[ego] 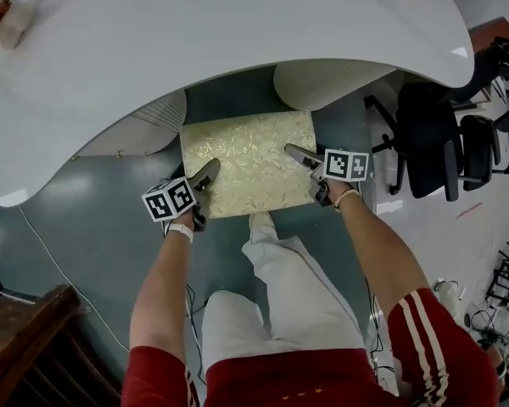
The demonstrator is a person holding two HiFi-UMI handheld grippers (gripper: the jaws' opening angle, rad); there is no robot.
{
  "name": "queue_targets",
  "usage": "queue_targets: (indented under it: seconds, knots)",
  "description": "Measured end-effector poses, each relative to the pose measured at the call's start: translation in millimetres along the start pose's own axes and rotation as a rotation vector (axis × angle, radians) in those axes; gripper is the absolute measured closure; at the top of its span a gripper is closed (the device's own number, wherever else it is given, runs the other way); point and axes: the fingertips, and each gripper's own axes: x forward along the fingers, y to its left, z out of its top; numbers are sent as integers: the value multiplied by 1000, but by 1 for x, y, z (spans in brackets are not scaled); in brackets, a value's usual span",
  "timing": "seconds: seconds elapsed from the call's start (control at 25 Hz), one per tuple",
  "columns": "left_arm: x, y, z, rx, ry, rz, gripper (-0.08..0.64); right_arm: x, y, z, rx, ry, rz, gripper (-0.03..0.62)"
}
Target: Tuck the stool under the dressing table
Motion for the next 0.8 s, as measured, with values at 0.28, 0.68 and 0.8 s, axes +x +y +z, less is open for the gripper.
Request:
queue_targets:
  seconds: [0.28, 0.68, 0.8]
  knots:
    - [-4, -11, -9, 82, 63, -13, 8, -7, 7, 4, -94, -18, -90, 107]
    - [-53, -40, -43, 180, 107, -61, 71, -50, 36, -32, -124, -13, -119, 140]
    - [-67, -46, -60, 192, 130, -54, 84, -64, 40, -44, -103, -14, -139, 162]
